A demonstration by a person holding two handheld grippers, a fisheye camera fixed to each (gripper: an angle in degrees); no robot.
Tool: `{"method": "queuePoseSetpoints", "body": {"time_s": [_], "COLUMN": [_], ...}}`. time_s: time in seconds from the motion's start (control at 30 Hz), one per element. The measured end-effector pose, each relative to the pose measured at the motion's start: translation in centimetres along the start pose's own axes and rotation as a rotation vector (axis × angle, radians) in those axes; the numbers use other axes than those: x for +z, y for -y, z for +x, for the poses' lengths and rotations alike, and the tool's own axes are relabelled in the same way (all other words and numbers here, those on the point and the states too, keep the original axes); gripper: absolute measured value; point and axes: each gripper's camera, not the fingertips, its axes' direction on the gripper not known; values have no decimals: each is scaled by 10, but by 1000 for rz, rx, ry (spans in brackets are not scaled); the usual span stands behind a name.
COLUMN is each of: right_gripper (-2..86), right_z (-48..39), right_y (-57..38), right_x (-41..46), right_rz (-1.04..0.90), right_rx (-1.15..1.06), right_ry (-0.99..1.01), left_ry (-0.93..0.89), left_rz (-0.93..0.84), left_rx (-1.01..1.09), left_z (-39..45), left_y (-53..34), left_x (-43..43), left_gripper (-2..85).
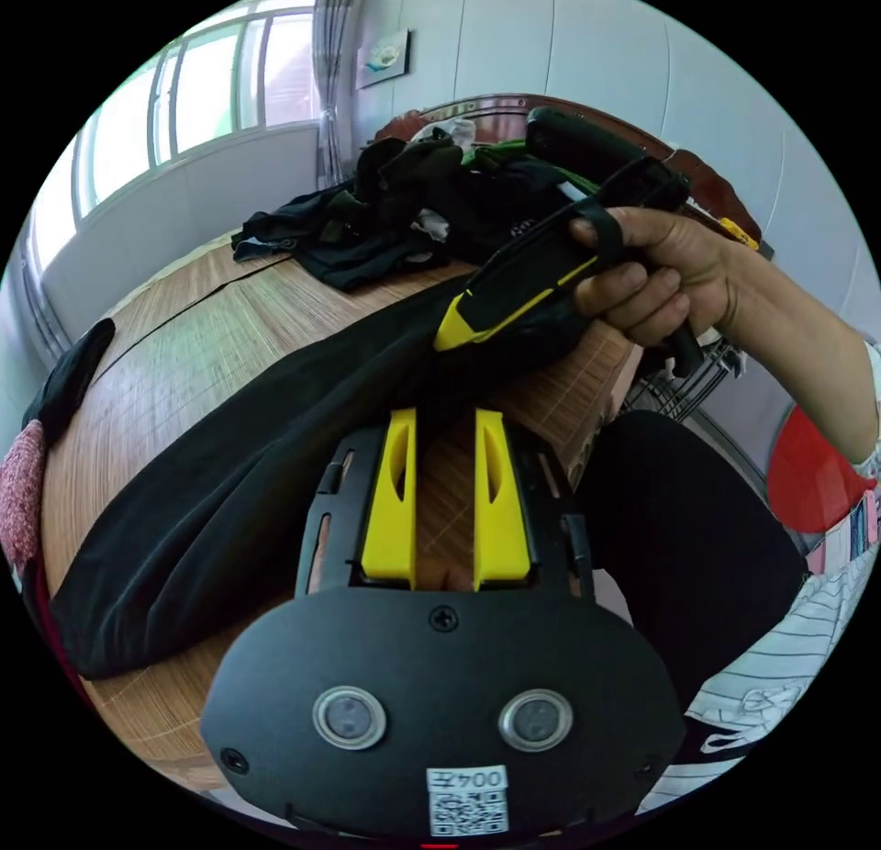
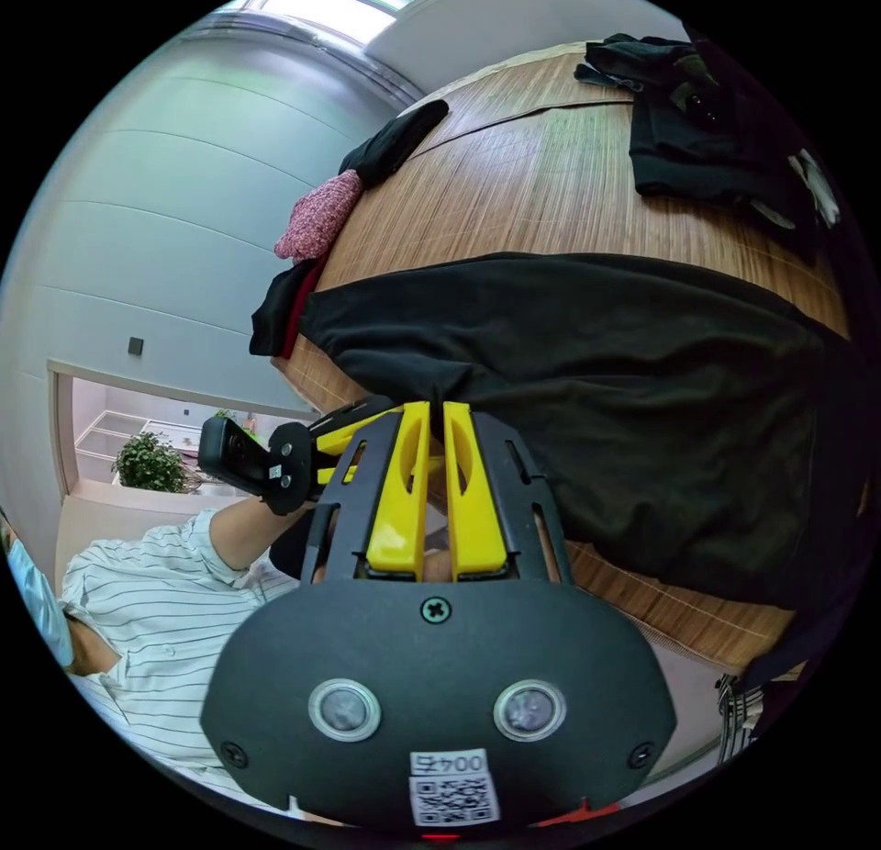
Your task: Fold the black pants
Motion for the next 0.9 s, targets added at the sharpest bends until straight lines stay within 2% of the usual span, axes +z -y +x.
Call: {"method": "queuePoseSetpoints", "body": {"time_s": [0.13,0.23,0.5,0.7,0.77,0.9], "right_gripper": [36,37,44,80,83,103], "right_z": [1,1,-14,-34,-38,-34], "right_y": [9,16,29,40,59,100], "right_x": [3,2,14,-22,-16,5], "right_rz": [0,5,-66,102,65,-84], "right_rx": [-1,-1,-62,-239,-344,-460], "right_ry": [3,11,-75,-318,-413,-474], "left_ry": [24,106,199,80,26,-7], "left_rz": [-32,-31,-65,-36,-20,-9], "left_rx": [34,80,72,-233,-334,-400], "left_z": [12,25,32,-12,-32,-56], "left_y": [-17,-29,-64,-109,-124,-133], "left_x": [10,7,11,-21,-32,-50], "left_gripper": [99,95,39,25,25,28]}}
